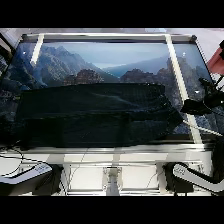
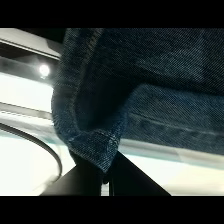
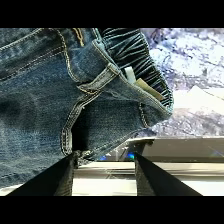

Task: Fold the clothes and pants, and hang the long-sleeved shirts on hangers.

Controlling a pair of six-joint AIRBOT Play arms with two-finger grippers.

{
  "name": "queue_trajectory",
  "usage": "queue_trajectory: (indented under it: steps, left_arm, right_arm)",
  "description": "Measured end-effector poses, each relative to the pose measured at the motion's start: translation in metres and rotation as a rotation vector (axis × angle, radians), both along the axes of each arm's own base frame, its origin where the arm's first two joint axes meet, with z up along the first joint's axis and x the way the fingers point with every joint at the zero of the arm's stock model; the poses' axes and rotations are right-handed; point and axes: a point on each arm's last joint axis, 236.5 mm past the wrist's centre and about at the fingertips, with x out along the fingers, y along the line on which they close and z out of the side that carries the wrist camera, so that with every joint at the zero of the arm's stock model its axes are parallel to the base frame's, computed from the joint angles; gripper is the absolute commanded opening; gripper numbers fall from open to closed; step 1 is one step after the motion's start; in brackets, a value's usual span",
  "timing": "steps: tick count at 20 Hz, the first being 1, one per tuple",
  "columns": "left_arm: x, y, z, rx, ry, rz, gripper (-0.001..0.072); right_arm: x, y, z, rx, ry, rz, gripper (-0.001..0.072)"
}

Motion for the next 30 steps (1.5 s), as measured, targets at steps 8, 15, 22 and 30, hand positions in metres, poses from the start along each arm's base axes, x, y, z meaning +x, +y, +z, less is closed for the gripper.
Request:
queue_trajectory:
  steps: [8, 15, 22, 30]
  left_arm:
    - [0.103, 0.037, 0.105, 0.112, -0.415, -0.057, 0.0026]
    - [0.130, 0.053, 0.138, 0.175, -0.525, -0.076, 0.0027]
    - [0.129, 0.057, 0.138, 0.188, -0.518, -0.084, 0.0027]
    - [0.128, 0.056, 0.138, 0.185, -0.514, -0.085, 0.0027]
  right_arm:
    - [-0.019, -0.006, -0.002, -0.025, 0.040, 0.189, 0.0403]
    - [-0.032, -0.014, -0.021, 0.073, 0.042, 0.343, 0.0402]
    - [-0.044, 0.013, -0.063, 0.215, 0.030, 0.394, 0.0397]
    - [-0.040, 0.038, -0.084, 0.290, -0.050, 0.380, 0.0343]
